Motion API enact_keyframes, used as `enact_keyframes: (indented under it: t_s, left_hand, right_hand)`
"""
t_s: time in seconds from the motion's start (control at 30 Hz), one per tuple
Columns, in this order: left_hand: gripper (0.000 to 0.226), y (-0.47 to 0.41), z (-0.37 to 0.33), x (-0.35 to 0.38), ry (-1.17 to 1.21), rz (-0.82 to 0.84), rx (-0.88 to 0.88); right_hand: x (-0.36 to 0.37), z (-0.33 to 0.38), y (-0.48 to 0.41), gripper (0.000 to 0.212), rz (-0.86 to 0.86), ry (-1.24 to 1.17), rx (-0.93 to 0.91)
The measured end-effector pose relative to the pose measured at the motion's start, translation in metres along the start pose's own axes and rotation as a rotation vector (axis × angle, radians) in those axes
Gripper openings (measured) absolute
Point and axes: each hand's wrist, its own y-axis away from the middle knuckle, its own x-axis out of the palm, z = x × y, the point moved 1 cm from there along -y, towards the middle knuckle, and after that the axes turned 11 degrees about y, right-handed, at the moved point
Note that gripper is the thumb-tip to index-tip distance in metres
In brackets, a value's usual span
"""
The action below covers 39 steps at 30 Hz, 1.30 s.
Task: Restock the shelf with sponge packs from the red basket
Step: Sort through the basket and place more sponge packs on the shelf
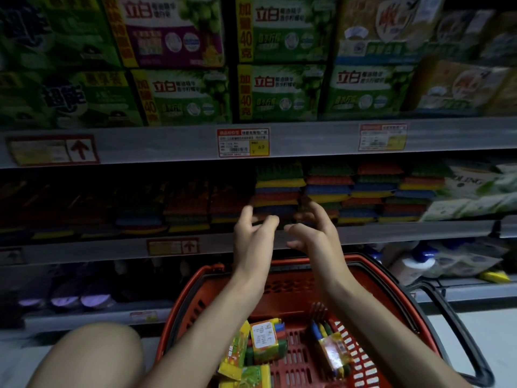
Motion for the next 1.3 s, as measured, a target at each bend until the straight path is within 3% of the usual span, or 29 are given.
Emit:
enact_keyframes:
  t_s: [0.17, 0.33, 0.4, 0.5, 0.6, 0.73, 0.93, 1.3]
  left_hand:
    - [0.07, -0.001, -0.001, 0.0, 0.007, -0.005, -0.006]
    - [0.06, 0.001, 0.001, -0.005, -0.049, 0.007, 0.056]
    - [0.056, 0.005, 0.006, -0.009, -0.133, 0.005, 0.12]
    - [0.045, 0.014, 0.012, -0.015, -0.444, 0.032, 0.393]
    - [0.053, 0.017, 0.019, -0.015, -0.894, 0.087, 0.672]
    - [0.065, 0.014, 0.027, -0.013, -1.158, 0.121, 0.764]
    - [0.064, 0.008, 0.028, -0.012, -1.246, 0.089, 0.773]
    - [0.061, 0.009, 0.031, -0.014, -1.2, 0.115, 0.758]
  right_hand:
    - [0.0, 0.001, 0.001, 0.093, 0.005, 0.02, -0.01]
    - [-0.002, 0.0, 0.003, 0.076, 0.0, 0.055, -0.034]
    - [-0.005, -0.002, 0.006, 0.078, -0.014, 0.102, -0.05]
    - [-0.012, 0.001, 0.01, 0.067, -0.085, 0.29, -0.132]
    - [-0.024, 0.0, 0.011, 0.06, -0.201, 0.6, -0.244]
    - [-0.036, -0.007, 0.012, 0.064, -0.247, 0.847, -0.289]
    - [-0.039, -0.007, 0.008, 0.069, -0.176, 0.933, -0.263]
    - [-0.043, -0.003, 0.011, 0.069, -0.169, 0.865, -0.266]
